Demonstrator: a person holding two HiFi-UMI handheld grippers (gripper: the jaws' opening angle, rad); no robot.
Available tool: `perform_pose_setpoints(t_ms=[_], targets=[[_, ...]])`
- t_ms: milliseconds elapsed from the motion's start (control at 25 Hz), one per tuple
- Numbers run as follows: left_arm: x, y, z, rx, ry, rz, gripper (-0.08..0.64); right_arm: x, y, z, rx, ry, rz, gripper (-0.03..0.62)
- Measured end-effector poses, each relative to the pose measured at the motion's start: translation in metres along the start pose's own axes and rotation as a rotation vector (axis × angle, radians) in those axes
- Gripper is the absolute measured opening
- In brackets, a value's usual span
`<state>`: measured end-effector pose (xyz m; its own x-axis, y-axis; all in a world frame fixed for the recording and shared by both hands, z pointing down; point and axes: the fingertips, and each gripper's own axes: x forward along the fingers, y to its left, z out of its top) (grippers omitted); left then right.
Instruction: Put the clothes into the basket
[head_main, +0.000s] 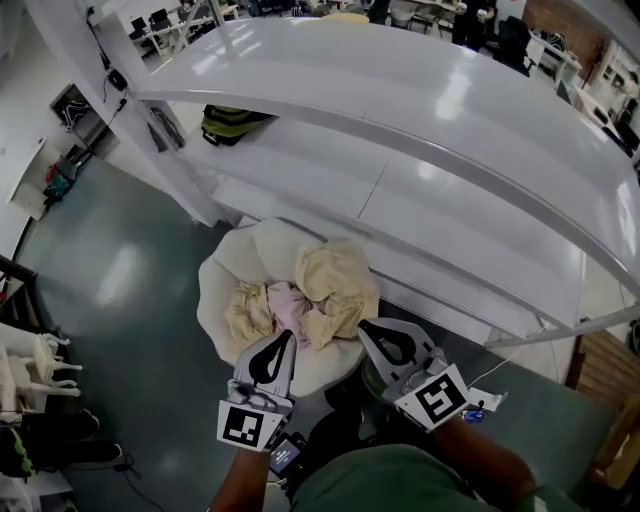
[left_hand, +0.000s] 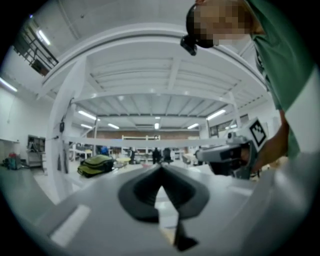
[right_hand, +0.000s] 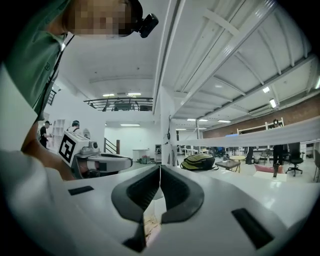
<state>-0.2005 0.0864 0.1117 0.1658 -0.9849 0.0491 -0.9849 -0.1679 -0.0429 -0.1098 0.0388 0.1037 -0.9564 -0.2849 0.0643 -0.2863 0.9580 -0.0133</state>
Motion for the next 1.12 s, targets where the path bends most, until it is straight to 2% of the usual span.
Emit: perform_pose_setpoints(t_ms=[280,440,680,800,1120], targets=[[0.029,0.002,-0.013,-0.023,0.019,-0.066,0.000,0.018,-0.020,-0.018,0.009,0.041,-0.036,0.006],[0.037,-0.011,-0.017,-0.020,0.015,-0.053,0.000,0.013,-0.027,-0.025,0.005,0.048,-0.032,0.006],[0.042,-0.038,-0.011,0.051,0.011,-0.031,0.000,-0.002,-0.033,-0.032,0.017,0.030,-0.015,0.006],[0.045,-0.043,-0.011,0.062,0.003,-0.005,0.000,-0.004,-0.037,-0.047,0.023,0.035,-0.011,0.006],[0.056,-0.025,-0.050,0.043,0.032,0.018,0.000,0.024,-0.056,-0.096,0.039,0.083,-0.025,0.006]])
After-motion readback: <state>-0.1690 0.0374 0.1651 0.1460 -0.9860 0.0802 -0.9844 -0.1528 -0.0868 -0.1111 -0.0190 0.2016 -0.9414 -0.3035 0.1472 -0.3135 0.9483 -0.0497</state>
